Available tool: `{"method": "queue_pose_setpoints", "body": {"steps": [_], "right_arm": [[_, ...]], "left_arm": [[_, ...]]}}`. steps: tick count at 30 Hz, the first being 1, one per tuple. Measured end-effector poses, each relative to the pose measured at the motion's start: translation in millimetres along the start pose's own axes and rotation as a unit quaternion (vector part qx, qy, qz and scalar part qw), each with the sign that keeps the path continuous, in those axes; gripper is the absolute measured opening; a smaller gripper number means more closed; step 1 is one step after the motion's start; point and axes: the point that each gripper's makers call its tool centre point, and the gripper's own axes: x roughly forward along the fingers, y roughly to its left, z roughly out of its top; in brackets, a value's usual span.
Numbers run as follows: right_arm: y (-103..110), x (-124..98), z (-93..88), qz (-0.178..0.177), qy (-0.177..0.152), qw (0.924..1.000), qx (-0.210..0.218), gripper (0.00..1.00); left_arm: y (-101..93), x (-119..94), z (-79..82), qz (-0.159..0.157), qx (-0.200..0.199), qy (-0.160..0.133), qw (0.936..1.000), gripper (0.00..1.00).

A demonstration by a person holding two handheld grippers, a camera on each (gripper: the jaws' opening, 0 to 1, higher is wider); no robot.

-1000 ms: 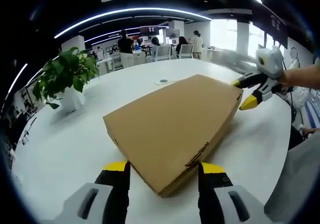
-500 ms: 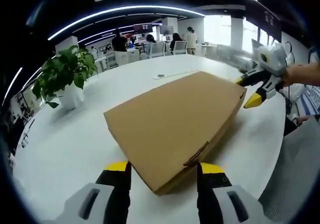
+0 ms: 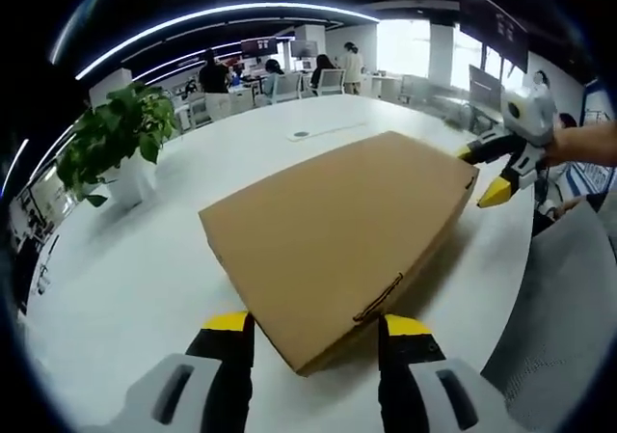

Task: Operate the shoe box by opening the lid, removing the specified soft item, and placing it in the target area until the item is outside and the box remains undamaged.

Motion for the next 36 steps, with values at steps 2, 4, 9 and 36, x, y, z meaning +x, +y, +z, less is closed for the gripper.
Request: {"method": "queue_pose_setpoints", "body": {"steps": [2, 4, 9, 36], "right_arm": [[5.7, 0.1, -0.5, -0.002, -0.002, 1.0, 0.0, 0.5], [11.8, -0.1, -0.2, -0.002, -0.005, 1.0, 0.004, 0.5], [26.5, -1.2, -0.2, -0.002, -0.013, 0.9998, 0.016, 0.49], [63.9, -0.2, -0.5, 0.001, -0.02, 0.9996, 0.021, 0.49]], "left_arm": [[1.3, -3.6, -3.6, -0.002, 0.001, 0.001, 1.0, 0.51], [1.9, -6.5, -6.1, -0.004, 0.002, 0.002, 1.0, 0.51], [3.6, -14.9, -14.0, -0.011, 0.009, 0.009, 0.9999, 0.51], [6.1, -36.8, -43.2, -0.01, -0.011, 0.018, 0.9997, 0.53]]}}
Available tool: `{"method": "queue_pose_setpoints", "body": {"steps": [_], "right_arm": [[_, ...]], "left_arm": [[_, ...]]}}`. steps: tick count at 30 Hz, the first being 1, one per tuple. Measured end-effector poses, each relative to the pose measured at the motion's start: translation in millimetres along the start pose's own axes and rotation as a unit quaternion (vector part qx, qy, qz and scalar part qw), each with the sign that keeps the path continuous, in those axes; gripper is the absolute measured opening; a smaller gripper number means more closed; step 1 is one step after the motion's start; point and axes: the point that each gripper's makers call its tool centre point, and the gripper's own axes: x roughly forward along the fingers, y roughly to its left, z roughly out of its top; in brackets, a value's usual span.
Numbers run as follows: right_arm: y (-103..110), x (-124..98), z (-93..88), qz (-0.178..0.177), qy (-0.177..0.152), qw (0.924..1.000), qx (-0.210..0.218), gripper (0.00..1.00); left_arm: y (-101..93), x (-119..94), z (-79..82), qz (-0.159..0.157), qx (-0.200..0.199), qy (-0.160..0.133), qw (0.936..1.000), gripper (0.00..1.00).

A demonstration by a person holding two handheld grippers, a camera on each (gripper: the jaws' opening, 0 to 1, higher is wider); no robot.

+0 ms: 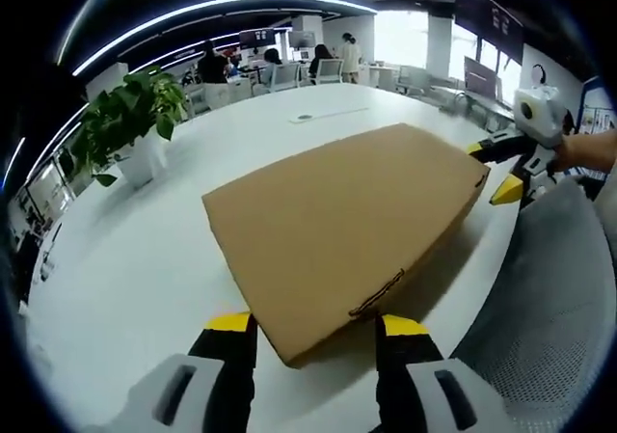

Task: Operate the shoe box by opening the lid, removing the specified soft item, and placing it in the target area until the item is outside and the box remains undamaged.

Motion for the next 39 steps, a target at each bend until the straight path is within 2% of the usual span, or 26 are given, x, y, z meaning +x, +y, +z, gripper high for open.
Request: {"method": "queue_pose_setpoints", "body": {"steps": [4, 14, 28, 39], "right_arm": [[1.0, 0.0, 0.4, 0.001, -0.001, 1.0, 0.003, 0.5], [1.9, -6.8, 9.5, 0.002, -0.01, 0.9999, 0.011, 0.49], [6.1, -20.1, 31.4, 0.003, -0.03, 0.9995, 0.005, 0.51], [4.5, -28.1, 52.6, -0.006, -0.054, 0.9985, 0.006, 0.53]], "left_arm": [[-6.9, 0.1, -2.0, -0.006, 0.018, 0.01, 0.9998, 0.61], [-7.7, -6.7, 2.9, -0.006, 0.015, 0.012, 0.9998, 0.63], [-7.7, -24.8, 21.5, 0.009, 0.029, -0.001, 0.9995, 0.65], [-0.6, -38.9, 47.6, 0.012, 0.024, -0.023, 0.9994, 0.65]]}}
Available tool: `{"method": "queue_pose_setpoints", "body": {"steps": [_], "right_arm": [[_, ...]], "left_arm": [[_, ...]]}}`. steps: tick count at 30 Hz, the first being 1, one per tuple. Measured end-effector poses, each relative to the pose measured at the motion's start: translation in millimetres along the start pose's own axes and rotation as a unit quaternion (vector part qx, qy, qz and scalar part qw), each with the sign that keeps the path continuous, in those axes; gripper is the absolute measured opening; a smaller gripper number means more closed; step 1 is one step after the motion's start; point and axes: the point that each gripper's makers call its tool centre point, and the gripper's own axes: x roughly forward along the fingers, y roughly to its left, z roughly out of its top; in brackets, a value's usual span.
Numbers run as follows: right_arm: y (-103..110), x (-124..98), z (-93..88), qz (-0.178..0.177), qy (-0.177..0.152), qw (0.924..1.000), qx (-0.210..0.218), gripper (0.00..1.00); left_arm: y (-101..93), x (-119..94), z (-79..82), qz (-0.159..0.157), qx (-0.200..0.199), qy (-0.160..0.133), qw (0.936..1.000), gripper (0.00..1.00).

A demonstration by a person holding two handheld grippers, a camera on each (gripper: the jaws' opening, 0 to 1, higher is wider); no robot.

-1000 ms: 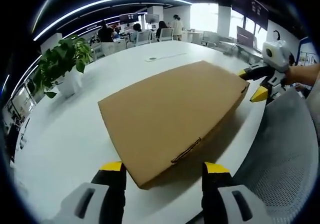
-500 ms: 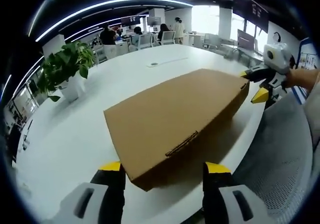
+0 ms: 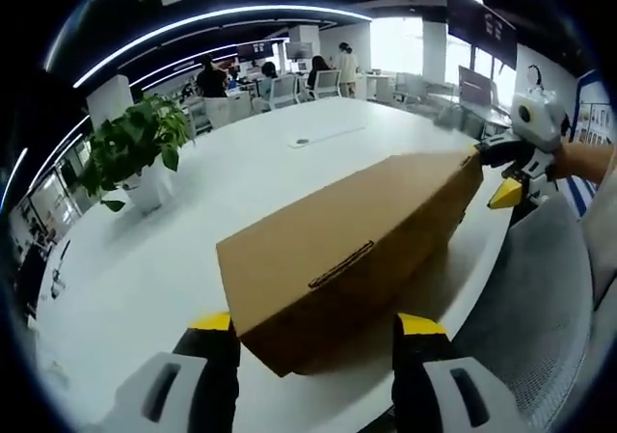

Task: Operate the shoe box by opening the lid, removing the specified soft item, and placing it in the target area until the item is outside and the box remains undamaged.

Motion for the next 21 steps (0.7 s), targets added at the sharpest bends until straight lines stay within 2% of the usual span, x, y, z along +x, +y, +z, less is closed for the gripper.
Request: {"method": "queue_pose_setpoints", "body": {"steps": [6, 21], "right_arm": [[-2.4, -0.6, 8.9, -0.005, -0.008, 0.9999, -0.002, 0.53], [-10.2, -1.8, 34.8, -0.018, -0.037, 0.9991, -0.01, 0.55]], "left_arm": [[3.5, -2.9, 8.8, -0.003, 0.001, -0.005, 1.0, 0.64], [14.6, -10.3, 40.0, 0.0, -0.007, -0.038, 0.9993, 0.64]]}}
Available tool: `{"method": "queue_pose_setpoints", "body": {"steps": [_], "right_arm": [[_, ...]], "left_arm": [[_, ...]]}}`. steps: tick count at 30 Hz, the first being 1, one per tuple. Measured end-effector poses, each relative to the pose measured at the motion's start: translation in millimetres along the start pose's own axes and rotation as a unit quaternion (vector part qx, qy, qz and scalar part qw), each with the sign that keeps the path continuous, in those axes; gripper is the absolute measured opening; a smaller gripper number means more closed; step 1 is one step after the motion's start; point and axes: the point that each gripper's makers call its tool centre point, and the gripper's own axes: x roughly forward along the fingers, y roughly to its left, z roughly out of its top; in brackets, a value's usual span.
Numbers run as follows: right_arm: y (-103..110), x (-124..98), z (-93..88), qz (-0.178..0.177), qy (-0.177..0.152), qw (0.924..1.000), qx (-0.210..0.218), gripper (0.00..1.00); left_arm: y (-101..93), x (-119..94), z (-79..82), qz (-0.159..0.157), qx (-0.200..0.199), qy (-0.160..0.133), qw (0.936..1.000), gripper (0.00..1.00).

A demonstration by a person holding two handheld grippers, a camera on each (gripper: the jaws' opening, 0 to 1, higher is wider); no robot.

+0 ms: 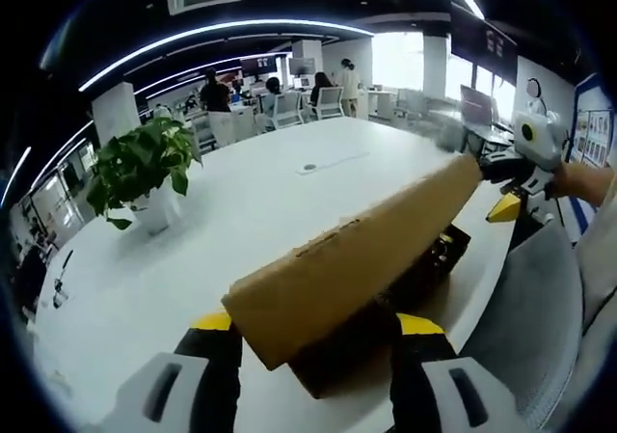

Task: Operate the shoe box by opening the lid, removing the specified soft item, and placing it in the target area until the item is outside and the box remains undamaged.

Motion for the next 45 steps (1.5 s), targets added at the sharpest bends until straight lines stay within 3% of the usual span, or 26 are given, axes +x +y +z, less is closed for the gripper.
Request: {"method": "queue_pose_setpoints", "body": {"steps": [14, 20, 33, 45], "right_arm": [[-11.3, 4.1, 15.8, -0.013, -0.017, 0.9998, -0.001, 0.54], [-17.9, 6.7, 23.1, -0.021, -0.025, 0.9995, -0.001, 0.53], [-36.8, 17.3, 40.7, -0.044, -0.04, 0.9982, -0.01, 0.52], [-53.2, 24.4, 48.9, -0.059, -0.041, 0.9972, -0.022, 0.47]], "left_arm": [[18.0, 7.4, 15.1, 0.035, 0.017, -0.019, 0.9991, 0.52], [34.3, 10.7, 23.2, 0.06, 0.005, -0.033, 0.9976, 0.4], [61.7, 21.4, 42.3, 0.101, -0.025, -0.067, 0.9923, 0.24], [82.7, 39.3, 45.4, 0.125, -0.02, -0.055, 0.9904, 0.13]]}}
